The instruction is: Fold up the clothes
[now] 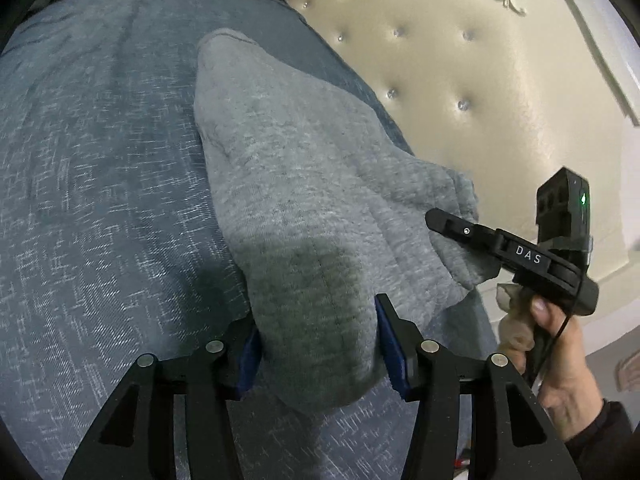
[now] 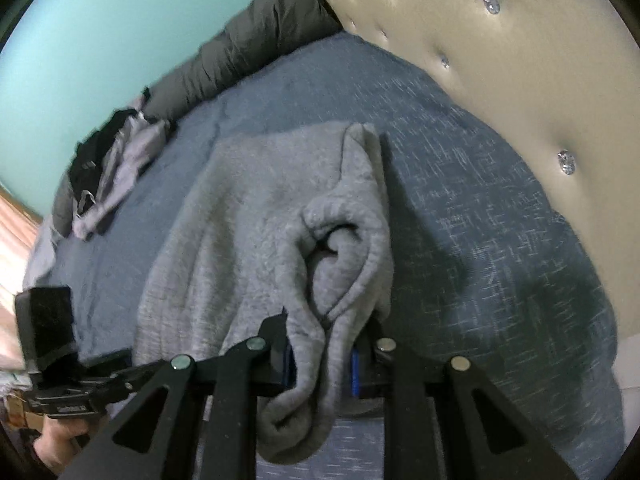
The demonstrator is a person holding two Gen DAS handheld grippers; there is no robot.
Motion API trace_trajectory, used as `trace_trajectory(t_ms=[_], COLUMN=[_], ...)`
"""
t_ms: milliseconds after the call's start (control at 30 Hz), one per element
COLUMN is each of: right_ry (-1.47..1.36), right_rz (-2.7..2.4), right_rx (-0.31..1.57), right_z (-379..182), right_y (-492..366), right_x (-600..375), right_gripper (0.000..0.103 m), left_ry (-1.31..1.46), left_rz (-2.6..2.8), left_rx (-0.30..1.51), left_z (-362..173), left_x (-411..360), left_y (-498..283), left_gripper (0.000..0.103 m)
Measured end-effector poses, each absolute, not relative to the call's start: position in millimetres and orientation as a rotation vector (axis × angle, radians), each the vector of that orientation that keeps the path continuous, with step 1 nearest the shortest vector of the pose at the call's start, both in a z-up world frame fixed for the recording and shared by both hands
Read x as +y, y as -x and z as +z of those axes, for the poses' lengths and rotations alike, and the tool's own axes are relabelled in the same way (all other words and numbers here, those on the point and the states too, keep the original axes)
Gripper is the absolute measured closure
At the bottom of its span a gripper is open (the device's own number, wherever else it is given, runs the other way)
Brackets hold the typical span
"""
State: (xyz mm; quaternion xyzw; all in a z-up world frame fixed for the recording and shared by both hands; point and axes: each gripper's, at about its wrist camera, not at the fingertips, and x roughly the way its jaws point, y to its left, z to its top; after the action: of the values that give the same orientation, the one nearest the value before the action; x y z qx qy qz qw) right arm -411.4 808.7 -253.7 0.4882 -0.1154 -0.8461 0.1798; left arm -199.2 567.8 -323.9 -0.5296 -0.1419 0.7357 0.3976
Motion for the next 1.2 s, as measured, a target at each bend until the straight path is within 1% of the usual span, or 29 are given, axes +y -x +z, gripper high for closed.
trace_trajectory(t_ms=[100,267,300,333,367,433,600,667,700,733,767,833,900,1000,1067,1133,1200], right_ry=[-1.404,-1.501,-1.514,-1.496,-1.474,-1.427,-1.274,-1.188,-1.203,-1.226,-1.249,-1.294,-1.338,-1.413,-1.428,-1.449,-1.447], right_rz=[-2.397,-2.398,-2.401,-2.429,-2.46,-2.521,-2.648,-2.638,-2.625,-2.61,-2.596,-2.565,-2.534,-2.57,-2.588,-2.6,-2.605], right_rx=[-0.39,-0.406,-0.4,-0.374,-0.344,-0.283,-0.142,-0.098,-0.08,-0.062,-0.045,-0.01,0.024,-0.021,-0.037,-0.012,-0.043], right_z=[-253,-269,-272,-268,-262,-252,-223,-211,-214,-219,-223,-232,-241,-260,-269,-279,-286], right_y=[413,411,409,405,402,394,375,372,376,380,385,394,403,412,415,416,414], right_x=[819,828,829,830,831,833,837,828,823,818,813,803,793,807,818,820,826], right_gripper=[0.083,0.082,0.079,0.073,0.071,0.056,0.055,0.066,0.078,0.083,0.085,0.093,0.096,0.101,0.102,0.103,0.103], left_ry=[1.35,1.401,1.411,1.42,1.427,1.411,1.269,1.211,1.185,1.173,1.166,1.153,1.157,1.181,1.195,1.197,1.192], left_rz=[1.804,1.759,1.76,1.761,1.765,1.81,1.967,1.991,1.995,1.985,1.976,1.956,1.935,1.915,1.91,1.905,1.903], left_rx=[-0.459,-0.413,-0.401,-0.39,-0.38,-0.358,-0.212,-0.146,-0.114,-0.097,-0.077,-0.036,0.011,0.054,0.057,0.051,0.055], left_z=[-324,-333,-335,-337,-338,-331,-294,-282,-277,-275,-276,-276,-283,-298,-308,-315,-318], left_x=[559,563,562,561,559,547,526,531,535,540,548,564,569,581,580,579,578], left_y=[197,192,191,191,190,190,190,189,188,188,189,192,185,181,180,180,178], left_gripper=[0.048,0.048,0.048,0.047,0.046,0.043,0.043,0.043,0.043,0.043,0.043,0.043,0.044,0.045,0.045,0.045,0.045])
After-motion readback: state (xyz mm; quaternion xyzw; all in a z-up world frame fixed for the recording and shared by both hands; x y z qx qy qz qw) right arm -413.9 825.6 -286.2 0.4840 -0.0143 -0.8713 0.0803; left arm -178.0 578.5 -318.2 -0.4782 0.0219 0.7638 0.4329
